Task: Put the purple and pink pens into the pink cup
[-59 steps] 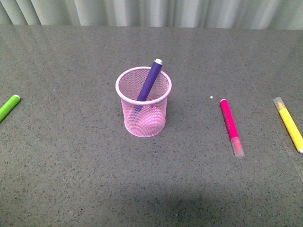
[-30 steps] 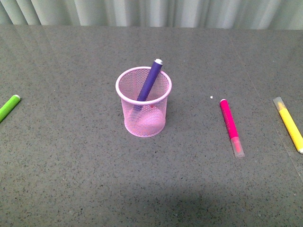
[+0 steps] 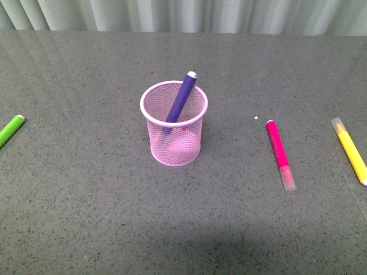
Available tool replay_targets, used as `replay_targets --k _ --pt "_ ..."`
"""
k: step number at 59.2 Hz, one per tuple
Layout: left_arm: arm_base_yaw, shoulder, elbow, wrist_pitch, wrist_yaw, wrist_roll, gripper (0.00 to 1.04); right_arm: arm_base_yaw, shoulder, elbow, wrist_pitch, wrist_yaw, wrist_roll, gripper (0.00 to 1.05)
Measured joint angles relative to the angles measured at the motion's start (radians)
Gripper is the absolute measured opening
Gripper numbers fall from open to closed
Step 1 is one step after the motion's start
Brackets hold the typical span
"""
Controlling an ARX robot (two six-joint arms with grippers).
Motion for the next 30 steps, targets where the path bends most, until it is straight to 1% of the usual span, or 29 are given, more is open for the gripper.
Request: replay_targets --k 4,6,8,9,12,16,17,20,25,30 --pt "0.000 0.000 0.000 0.000 0.000 0.000 0.97 0.003 0.006 0.003 -0.008 0.013 0.002 0.97" --pt "0.000 0.000 0.000 0.000 0.000 0.000 0.97 0.024 0.048 0.031 -0.092 0.082 0.020 0.97" --pt "0.000 0.000 0.000 0.000 0.000 0.000 0.97 0.048 0.154 0.094 -0.212 0.171 0.029 0.97" --pt "0.000 0.000 0.000 0.000 -0.002 0.000 0.97 0.055 0.225 0.123 -0.240 0.199 0.027 0.97" --pt "0.000 0.000 0.000 0.000 0.001 0.000 0.97 0.056 0.469 0.217 -0.181 0.177 -0.009 0.97" --pt "0.000 0.000 0.000 0.000 0.000 0.000 0.97 0.065 0.710 0.340 -0.047 0.095 -0.097 0.97" --pt "0.000 0.000 0.000 0.000 0.000 0.000 0.97 0.066 0.738 0.356 -0.039 0.090 -0.110 0.97" --pt "0.000 0.000 0.000 0.000 0.000 0.000 0.97 0.068 0.867 0.438 0.016 0.033 -0.174 0.97" --pt "0.000 0.000 0.000 0.000 0.000 0.000 0.97 0.069 1.041 0.547 0.048 -0.002 -0.285 0.97" --pt "0.000 0.000 0.000 0.000 0.000 0.000 0.97 0.066 1.226 0.660 0.003 -0.048 -0.369 0.97"
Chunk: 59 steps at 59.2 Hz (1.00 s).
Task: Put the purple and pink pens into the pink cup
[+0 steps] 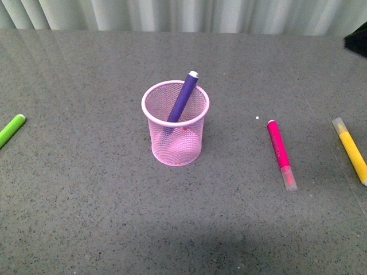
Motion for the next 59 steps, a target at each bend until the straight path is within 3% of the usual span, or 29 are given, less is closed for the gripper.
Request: replay_targets --k 19,35,44,59 --pt "0.000 0.000 0.000 0.000 0.000 0.000 0.97 0.008 0.343 0.213 -0.109 0.045 -0.048 0.97" --pt "0.000 0.000 0.000 0.000 0.000 0.000 0.97 0.071 0.571 0.407 -0.286 0.158 0.069 0.97" --pt "0.000 0.000 0.000 0.000 0.000 0.000 0.97 0.095 0.645 0.473 -0.303 0.236 0.089 0.97" --pt "0.000 0.000 0.000 0.000 0.000 0.000 0.97 0.117 0.755 0.554 -0.336 0.277 0.159 0.97"
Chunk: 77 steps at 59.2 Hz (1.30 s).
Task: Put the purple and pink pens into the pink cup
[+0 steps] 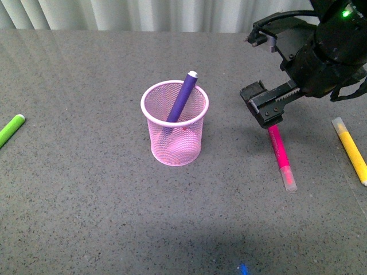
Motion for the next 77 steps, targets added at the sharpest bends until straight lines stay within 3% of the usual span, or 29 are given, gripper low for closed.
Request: replay_targets --k 15,40,61,70,77 --pt "0.000 0.000 0.000 0.000 0.000 0.000 0.97 0.006 0.106 0.088 -0.074 0.044 0.109 0.97" --pt "0.000 0.000 0.000 0.000 0.000 0.000 0.97 0.024 0.169 0.158 -0.132 0.077 0.153 0.96" --pt "0.000 0.000 0.000 0.000 0.000 0.000 0.97 0.030 0.179 0.139 -0.128 0.078 0.148 0.29" --pt "0.000 0.000 0.000 0.000 0.000 0.000 0.97 0.030 0.179 0.139 -0.116 0.080 0.139 0.11" --pt "0.000 0.000 0.000 0.000 0.000 0.000 0.97 0.030 0.178 0.140 -0.115 0.076 0.138 0.08"
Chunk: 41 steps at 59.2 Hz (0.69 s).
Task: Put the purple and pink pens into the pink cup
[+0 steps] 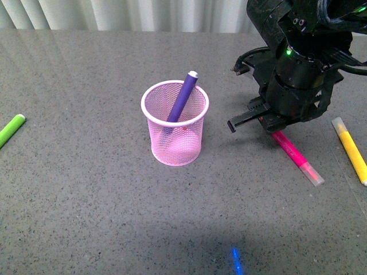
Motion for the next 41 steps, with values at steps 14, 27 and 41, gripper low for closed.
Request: replay_targets --k 14,27,41 --pt "0.000 0.000 0.000 0.000 0.000 0.000 0.97 0.011 -0.082 0.013 0.122 -0.103 0.008 0.08" --pt "0.000 0.000 0.000 0.000 0.000 0.000 0.97 0.077 -0.461 -0.026 0.373 -0.159 0.076 0.08" --pt "0.000 0.000 0.000 0.000 0.000 0.000 0.97 0.158 -0.570 -0.203 0.631 -0.039 0.261 0.08"
